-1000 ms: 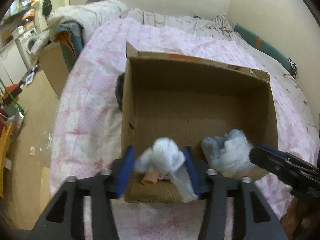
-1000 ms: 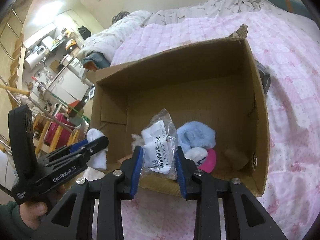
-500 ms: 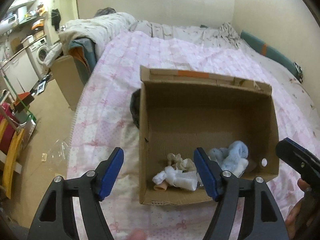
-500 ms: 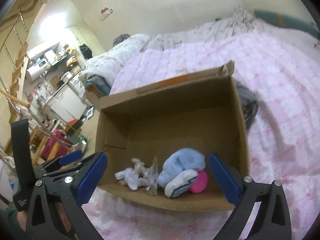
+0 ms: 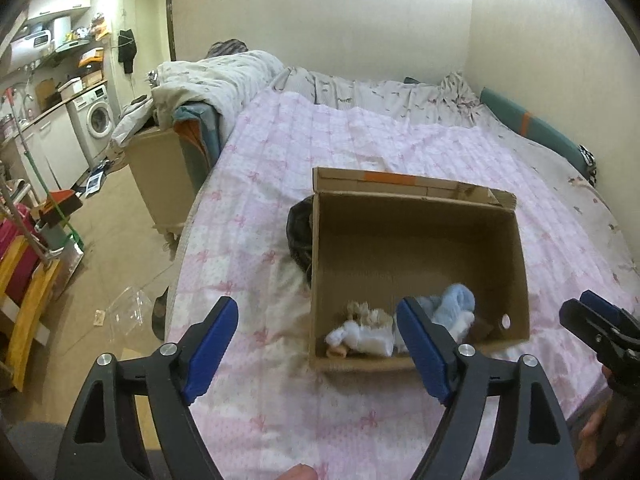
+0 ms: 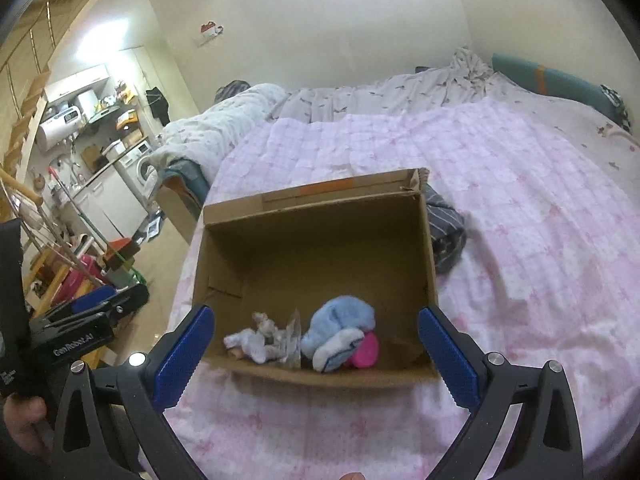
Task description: Organize soft objects
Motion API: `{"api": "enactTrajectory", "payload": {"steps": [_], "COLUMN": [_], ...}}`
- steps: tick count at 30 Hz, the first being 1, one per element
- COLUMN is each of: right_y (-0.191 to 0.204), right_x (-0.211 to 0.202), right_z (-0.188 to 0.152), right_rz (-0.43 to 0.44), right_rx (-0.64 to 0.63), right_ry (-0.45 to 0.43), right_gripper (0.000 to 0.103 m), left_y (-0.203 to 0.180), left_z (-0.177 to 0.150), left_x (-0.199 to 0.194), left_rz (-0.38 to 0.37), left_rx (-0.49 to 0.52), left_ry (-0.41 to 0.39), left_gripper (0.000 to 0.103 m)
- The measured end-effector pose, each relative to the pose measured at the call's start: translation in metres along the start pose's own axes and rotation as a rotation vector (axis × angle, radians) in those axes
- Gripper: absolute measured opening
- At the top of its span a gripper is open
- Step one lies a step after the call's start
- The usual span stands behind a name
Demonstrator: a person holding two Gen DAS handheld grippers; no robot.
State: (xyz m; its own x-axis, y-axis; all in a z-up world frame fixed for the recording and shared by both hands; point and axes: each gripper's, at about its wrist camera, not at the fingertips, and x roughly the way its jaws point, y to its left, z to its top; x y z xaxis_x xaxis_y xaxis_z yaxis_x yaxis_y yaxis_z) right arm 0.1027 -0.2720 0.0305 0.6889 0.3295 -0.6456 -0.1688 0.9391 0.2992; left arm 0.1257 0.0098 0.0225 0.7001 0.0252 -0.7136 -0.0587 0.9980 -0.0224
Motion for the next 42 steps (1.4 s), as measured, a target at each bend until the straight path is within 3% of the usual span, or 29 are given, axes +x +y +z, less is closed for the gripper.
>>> {"api": "enactTrajectory", "payload": {"steps": [7,11,14,22,42], "right_y": [-0.005,-0.015,-0.017,-0.009,-0.003], "right_x": [-0.016,-0.014,-0.013,-0.010,-0.010], "right_z": [-0.023,-0.034,-0.034,-0.036,-0.037], "right_rz": [-0.046,-0.078,-0.093,-0.122,-0.142], "right_rx": [-0.009,0.026,0.037,-0.009,-0.046], "right_ry": [-0.013,-0.016,-0.031,-0.048,-0.055], "right_gripper": [0.103,0.103,0.103,0.103,0.103], "left_y": [-0.001,0.005,0.007,0.010,0.004], "left_z": [-0.029,-0.033,-0.035,-0.034,-0.037], "left_x": [-0.013,-0.012,-0.013,0.000,-0.001], "left_rz": [0.004,-0.026,-0.034,-0.027,-0.040], "left_rx": [0.001,-0.035,-0.045,-0.063,-0.034], "left_ry": [-0.013,-0.024,-0.079,-0.030,-0.039], "left_gripper": [0.085,0.097,0.097,0.100,0.100]}}
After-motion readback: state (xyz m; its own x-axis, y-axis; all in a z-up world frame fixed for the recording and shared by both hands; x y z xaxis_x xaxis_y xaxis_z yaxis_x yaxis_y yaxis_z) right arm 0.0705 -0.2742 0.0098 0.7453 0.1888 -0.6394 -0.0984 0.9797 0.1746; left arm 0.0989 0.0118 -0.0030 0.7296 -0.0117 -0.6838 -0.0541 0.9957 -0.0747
